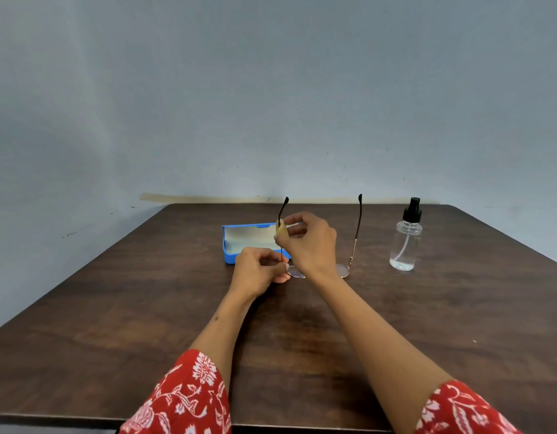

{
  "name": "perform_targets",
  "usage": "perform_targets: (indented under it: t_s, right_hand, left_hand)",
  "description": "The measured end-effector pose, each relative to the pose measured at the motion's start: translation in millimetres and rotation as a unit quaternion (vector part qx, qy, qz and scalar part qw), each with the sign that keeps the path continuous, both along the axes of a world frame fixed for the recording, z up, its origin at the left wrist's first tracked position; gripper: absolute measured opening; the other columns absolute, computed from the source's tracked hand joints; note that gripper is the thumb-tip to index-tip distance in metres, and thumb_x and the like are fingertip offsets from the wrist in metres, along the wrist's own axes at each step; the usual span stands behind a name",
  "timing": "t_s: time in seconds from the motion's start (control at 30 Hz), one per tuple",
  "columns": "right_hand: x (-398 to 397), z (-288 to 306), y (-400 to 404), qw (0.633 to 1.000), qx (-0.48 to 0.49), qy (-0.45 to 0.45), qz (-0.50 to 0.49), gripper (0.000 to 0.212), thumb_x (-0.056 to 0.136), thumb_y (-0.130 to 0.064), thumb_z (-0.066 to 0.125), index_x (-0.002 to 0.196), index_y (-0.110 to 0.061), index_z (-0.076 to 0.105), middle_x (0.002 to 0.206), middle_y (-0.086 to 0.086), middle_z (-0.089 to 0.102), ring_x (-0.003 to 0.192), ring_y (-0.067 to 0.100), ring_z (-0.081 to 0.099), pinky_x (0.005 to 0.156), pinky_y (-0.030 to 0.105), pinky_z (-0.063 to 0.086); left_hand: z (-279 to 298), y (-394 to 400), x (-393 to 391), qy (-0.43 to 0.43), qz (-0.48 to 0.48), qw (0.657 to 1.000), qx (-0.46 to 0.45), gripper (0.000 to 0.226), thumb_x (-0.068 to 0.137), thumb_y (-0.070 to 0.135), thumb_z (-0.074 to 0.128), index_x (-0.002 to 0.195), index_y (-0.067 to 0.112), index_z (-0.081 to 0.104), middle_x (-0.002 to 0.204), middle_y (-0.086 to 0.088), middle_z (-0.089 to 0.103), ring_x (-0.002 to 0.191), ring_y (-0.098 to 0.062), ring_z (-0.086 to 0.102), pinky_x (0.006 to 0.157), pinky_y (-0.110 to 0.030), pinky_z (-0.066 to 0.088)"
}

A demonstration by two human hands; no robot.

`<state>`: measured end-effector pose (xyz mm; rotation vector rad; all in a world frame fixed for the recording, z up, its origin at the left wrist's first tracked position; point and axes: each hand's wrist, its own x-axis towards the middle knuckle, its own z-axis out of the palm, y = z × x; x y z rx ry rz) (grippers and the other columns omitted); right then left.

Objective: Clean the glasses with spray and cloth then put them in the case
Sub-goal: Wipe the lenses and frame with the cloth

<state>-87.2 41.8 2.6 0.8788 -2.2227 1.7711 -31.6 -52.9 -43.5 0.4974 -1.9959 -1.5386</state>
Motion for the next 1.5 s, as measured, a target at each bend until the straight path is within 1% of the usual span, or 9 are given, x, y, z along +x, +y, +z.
perform_targets:
  t_s: [0.13,0.23,0.33,0.53,0.77,1.0,1.2,1.4,1.5]
  right_hand:
    - [-0.2,-16.9,1.3,0.997,0.074,0.001,-0.008,0.012,0.071,-0.028,0.07,0.073,-0.027,0.058,0.064,-0.008,0.063,0.075,0.018,0.064,0.067,0.025,0.043]
    - [-2.7,-7.7,-2.3,0.998,0.058,0.012,-0.012,0.012,0.066,-0.025,0.069,0.073,-0.027,0.059,0.064,-0.008,0.063,0.073,0.016,0.063,0.064,0.023,0.04]
    - [-2.7,6.1,-8.6,0.999,0.004,0.038,-0.007,0.011,0.067,-0.028,0.069,0.075,-0.025,0.061,0.066,-0.009,0.065,0.069,0.014,0.064,0.065,0.027,0.049]
    - [-2.5,-18.3,-8.9,0.999,0.04,0.016,-0.02,0.012,0.072,-0.028,0.069,0.074,-0.028,0.057,0.065,-0.009,0.063,0.073,0.017,0.065,0.068,0.026,0.047]
    - [-2.6,-2.4,-8.8,0.999,-0.004,0.031,-0.012,0.009,0.072,-0.031,0.069,0.076,-0.028,0.061,0.065,-0.012,0.063,0.067,0.012,0.064,0.069,0.032,0.053]
    - [1.3,-20.9,-3.6,0.998,0.054,0.005,-0.013,0.015,0.07,-0.026,0.071,0.074,-0.028,0.056,0.065,-0.01,0.062,0.072,0.017,0.065,0.072,0.033,0.053]
    - [-2.3,-2.4,-9.3,0.999,-0.004,0.035,-0.004,0.011,0.071,-0.029,0.069,0.079,-0.025,0.062,0.067,-0.011,0.064,0.068,0.012,0.064,0.068,0.032,0.053]
    - [-1.7,-21.0,-6.7,0.998,0.068,0.014,-0.01,0.012,0.072,-0.026,0.069,0.075,-0.025,0.058,0.067,-0.007,0.064,0.074,0.019,0.065,0.068,0.026,0.045]
    - [-2.1,-9.2,-8.8,0.999,0.038,0.018,-0.011,0.011,0.072,-0.023,0.069,0.078,-0.024,0.06,0.069,-0.006,0.066,0.073,0.017,0.065,0.07,0.028,0.05]
  left_hand:
    - [1.8,1.7,1.6,-0.011,0.0,1.0,-0.021,0.016,0.075,-0.011,0.066,0.083,0.0,0.072,0.057,0.0,0.07,0.051,-0.008,0.066,0.05,-0.014,0.05]
    - [1.8,1.1,1.0,-0.003,0.005,1.0,-0.012,0.01,0.076,-0.007,0.069,0.085,-0.003,0.071,0.065,-0.011,0.07,0.054,-0.012,0.067,0.055,-0.018,0.054]
    - [1.2,0.6,0.4,0.014,0.006,1.0,0.004,0.005,0.078,-0.006,0.068,0.083,-0.006,0.068,0.072,-0.02,0.068,0.056,-0.017,0.067,0.06,-0.022,0.057]
    - [2.8,2.4,3.0,0.003,0.003,1.0,-0.018,0.011,0.076,-0.008,0.066,0.082,-0.001,0.071,0.064,-0.007,0.069,0.052,-0.008,0.066,0.051,-0.015,0.051]
    - [3.5,4.1,2.1,0.005,0.008,1.0,0.007,0.008,0.076,-0.007,0.069,0.085,-0.007,0.069,0.069,-0.018,0.067,0.048,-0.008,0.065,0.05,-0.014,0.05]
    - [5.0,5.3,5.3,-0.002,-0.002,1.0,-0.017,0.014,0.076,-0.013,0.064,0.083,-0.004,0.071,0.066,-0.01,0.068,0.051,-0.008,0.064,0.05,-0.015,0.051]
    - [3.3,4.7,3.2,0.006,0.004,1.0,0.008,0.007,0.077,-0.008,0.067,0.084,-0.008,0.068,0.063,-0.014,0.066,0.048,-0.01,0.065,0.053,-0.017,0.053]
    - [2.3,2.7,3.7,0.002,-0.005,1.0,-0.006,0.017,0.074,-0.014,0.065,0.077,0.001,0.071,0.058,-0.003,0.068,0.051,-0.01,0.065,0.05,-0.016,0.051]
    - [0.5,1.3,1.7,0.005,-0.005,1.0,0.014,0.008,0.076,-0.009,0.068,0.081,-0.003,0.069,0.064,-0.01,0.068,0.053,-0.012,0.067,0.053,-0.019,0.054]
